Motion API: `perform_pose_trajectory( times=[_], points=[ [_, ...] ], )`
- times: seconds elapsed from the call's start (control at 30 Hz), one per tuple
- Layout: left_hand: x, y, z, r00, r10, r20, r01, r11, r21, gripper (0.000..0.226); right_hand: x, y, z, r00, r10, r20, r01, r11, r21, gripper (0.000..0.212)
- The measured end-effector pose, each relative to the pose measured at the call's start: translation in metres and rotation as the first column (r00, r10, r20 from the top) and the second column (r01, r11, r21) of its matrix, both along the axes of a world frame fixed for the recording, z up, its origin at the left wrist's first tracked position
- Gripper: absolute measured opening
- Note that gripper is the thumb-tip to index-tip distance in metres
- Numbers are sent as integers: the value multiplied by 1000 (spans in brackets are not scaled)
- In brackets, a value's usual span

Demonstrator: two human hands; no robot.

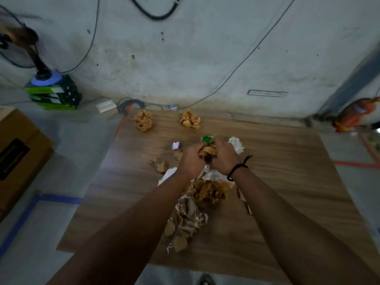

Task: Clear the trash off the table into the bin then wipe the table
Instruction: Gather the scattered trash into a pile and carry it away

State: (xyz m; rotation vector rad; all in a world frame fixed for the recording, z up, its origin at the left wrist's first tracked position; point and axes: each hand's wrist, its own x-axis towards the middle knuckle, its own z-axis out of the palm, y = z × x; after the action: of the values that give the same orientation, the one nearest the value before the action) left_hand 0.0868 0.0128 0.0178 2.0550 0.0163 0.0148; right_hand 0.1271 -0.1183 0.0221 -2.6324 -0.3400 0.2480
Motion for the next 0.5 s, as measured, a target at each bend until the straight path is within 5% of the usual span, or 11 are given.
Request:
perform_pose_trajectory(
  times=[0.17, 0.3, 0.5],
  points=[
    [9, -15, -20, 997, 20, -81, -12, 995, 101, 36, 10, -20, -30, 988, 6, -153, -22, 995, -100, 72],
    [4, -11, -30, 995, 14, -96, 5, 981, 194, 29, 13, -27, -42, 989, 74, -128, -90, 989, -121, 51],
    [6, 4, -22, 992, -46, -117, 71, 973, 218, 50, 12, -26, -26, 994, 106, 9, -105, 987, -120, 43]
  ],
)
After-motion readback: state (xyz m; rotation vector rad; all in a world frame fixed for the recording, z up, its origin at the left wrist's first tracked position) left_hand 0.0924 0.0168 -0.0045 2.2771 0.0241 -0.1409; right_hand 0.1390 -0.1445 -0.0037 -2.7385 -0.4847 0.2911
